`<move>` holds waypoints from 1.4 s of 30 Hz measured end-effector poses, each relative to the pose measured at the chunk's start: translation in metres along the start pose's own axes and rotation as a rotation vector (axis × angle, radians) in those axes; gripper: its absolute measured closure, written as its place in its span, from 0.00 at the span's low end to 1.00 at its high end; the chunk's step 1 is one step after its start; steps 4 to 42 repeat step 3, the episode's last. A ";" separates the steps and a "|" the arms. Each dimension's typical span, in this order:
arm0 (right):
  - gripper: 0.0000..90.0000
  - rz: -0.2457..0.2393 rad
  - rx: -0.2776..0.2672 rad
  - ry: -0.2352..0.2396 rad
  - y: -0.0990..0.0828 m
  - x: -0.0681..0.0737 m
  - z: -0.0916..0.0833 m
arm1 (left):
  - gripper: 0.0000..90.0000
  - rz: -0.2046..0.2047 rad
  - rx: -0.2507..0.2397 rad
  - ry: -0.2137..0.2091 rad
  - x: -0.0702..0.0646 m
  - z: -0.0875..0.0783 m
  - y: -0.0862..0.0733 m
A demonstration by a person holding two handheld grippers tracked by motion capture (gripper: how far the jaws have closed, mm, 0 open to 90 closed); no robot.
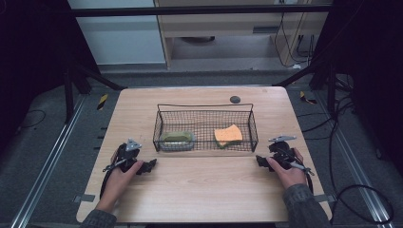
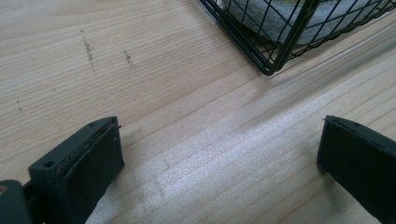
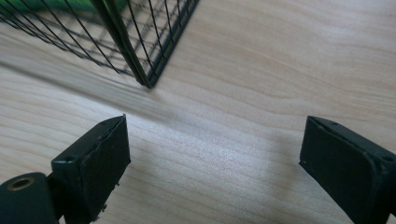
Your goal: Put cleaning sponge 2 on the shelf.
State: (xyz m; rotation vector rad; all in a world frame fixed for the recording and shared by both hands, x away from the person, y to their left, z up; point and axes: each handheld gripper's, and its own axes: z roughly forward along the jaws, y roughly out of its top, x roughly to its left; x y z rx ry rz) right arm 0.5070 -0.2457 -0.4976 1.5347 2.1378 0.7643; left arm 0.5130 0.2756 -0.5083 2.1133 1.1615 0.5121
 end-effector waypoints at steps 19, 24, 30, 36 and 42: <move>0.05 -0.007 -0.029 0.001 -0.005 0.000 0.004 | 0.00 0.001 0.000 0.000 0.000 0.000 0.000; 0.05 -0.007 -0.029 0.001 -0.005 0.000 0.004 | 0.00 0.001 0.000 0.000 0.000 0.000 0.000; 0.05 -0.007 -0.029 0.001 -0.005 0.000 0.004 | 0.00 0.001 0.000 0.000 0.000 0.000 0.000; 0.05 -0.007 -0.029 0.001 -0.005 0.000 0.004 | 0.00 0.001 0.000 0.000 0.000 0.000 0.000; 0.05 -0.007 -0.029 0.001 -0.005 0.000 0.004 | 0.00 0.001 0.000 0.000 0.000 0.000 0.000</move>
